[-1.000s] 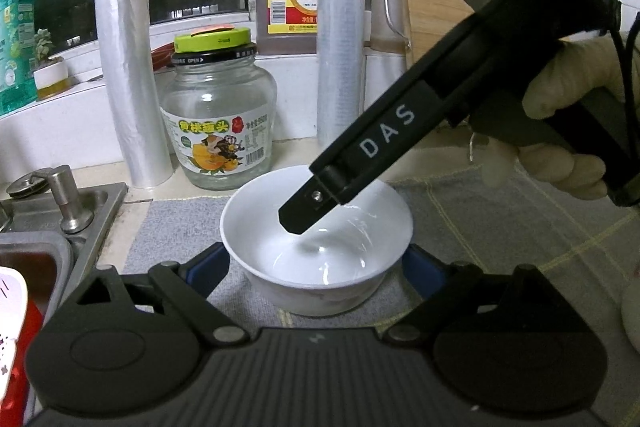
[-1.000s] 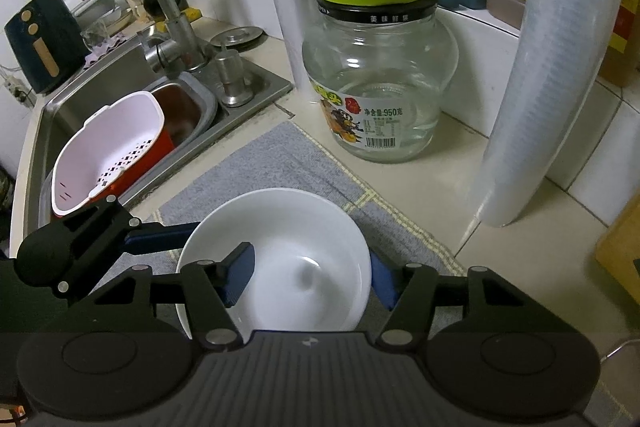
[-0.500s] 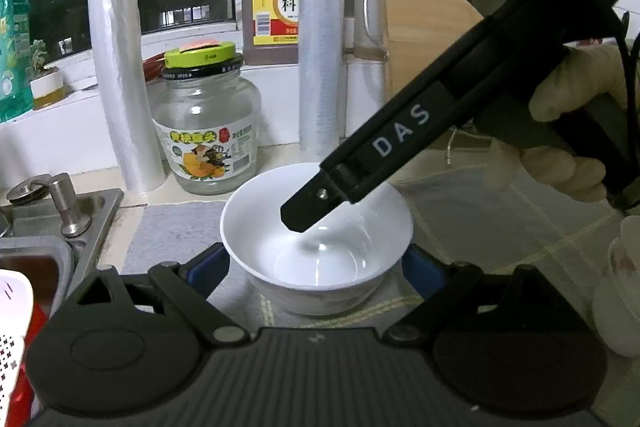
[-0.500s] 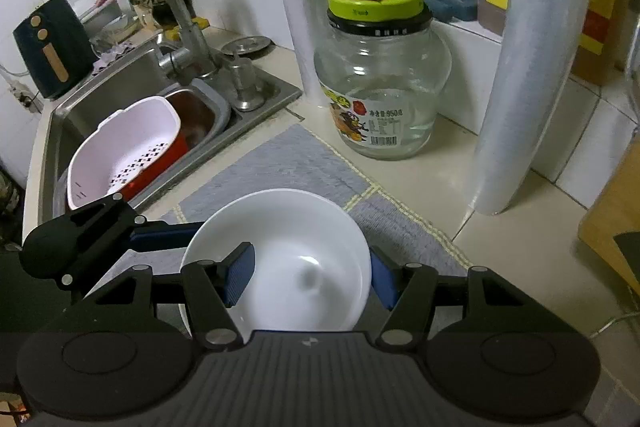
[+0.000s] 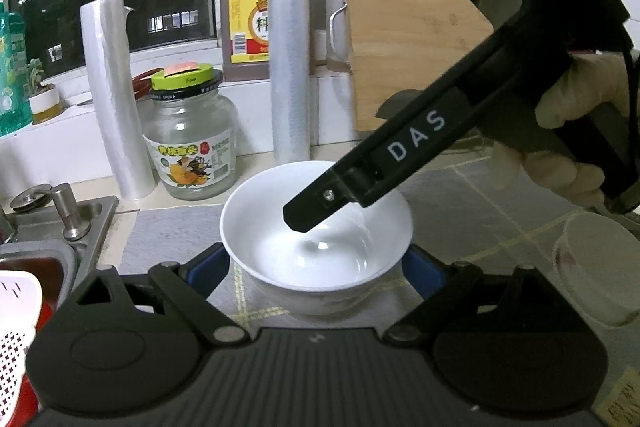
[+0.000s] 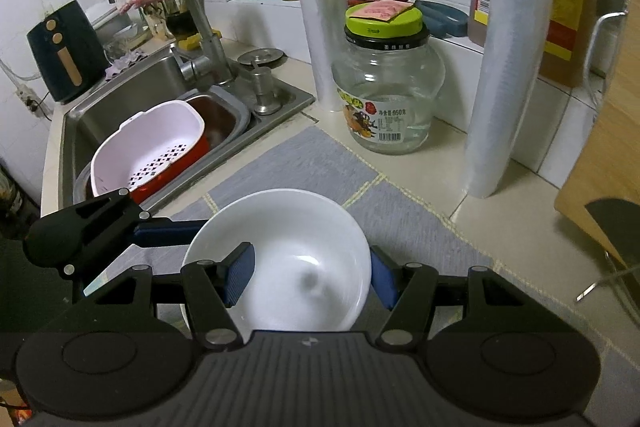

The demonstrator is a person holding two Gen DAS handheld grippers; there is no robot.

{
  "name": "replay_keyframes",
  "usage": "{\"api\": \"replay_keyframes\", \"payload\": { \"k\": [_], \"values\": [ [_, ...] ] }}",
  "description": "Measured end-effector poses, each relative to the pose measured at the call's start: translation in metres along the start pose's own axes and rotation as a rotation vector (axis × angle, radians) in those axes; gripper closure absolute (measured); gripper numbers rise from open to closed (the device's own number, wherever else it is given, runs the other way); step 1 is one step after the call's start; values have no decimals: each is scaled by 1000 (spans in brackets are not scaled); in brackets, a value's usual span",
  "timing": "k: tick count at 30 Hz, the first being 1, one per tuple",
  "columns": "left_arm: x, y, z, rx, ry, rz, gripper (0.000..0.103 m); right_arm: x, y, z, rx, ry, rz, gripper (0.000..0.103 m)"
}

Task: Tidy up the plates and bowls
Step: 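Lift the white bowl and carry it over the bowl stack with the right gripper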

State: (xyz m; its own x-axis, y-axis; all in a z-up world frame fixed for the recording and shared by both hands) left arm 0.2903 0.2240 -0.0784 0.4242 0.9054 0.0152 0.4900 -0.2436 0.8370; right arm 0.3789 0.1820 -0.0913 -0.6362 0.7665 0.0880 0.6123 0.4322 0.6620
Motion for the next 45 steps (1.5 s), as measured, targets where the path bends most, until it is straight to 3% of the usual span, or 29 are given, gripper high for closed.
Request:
{"api": "replay_keyframes", "payload": {
  "k": [17, 45],
  "values": [
    [-41, -1, -34, 12, -32, 63, 10, 13, -35, -56, -66, -21, 9, 36],
    [-120, 4, -58, 26, -128, 116, 10, -3, -100, -129, -96, -60, 80, 35]
  ]
}}
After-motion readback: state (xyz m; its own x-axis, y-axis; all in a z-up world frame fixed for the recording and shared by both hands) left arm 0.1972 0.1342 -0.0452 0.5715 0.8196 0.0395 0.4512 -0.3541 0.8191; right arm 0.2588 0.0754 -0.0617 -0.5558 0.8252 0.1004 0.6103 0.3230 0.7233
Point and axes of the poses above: each gripper's, at about its wrist camera, not at the fingertips, and z roughly the way its jaws point, x to its left, y to its top, the point moved 6 cm from there along z, roughly the way its jaws point, and after that the axes turned 5 degrees about -y, right-handed, at the moved point
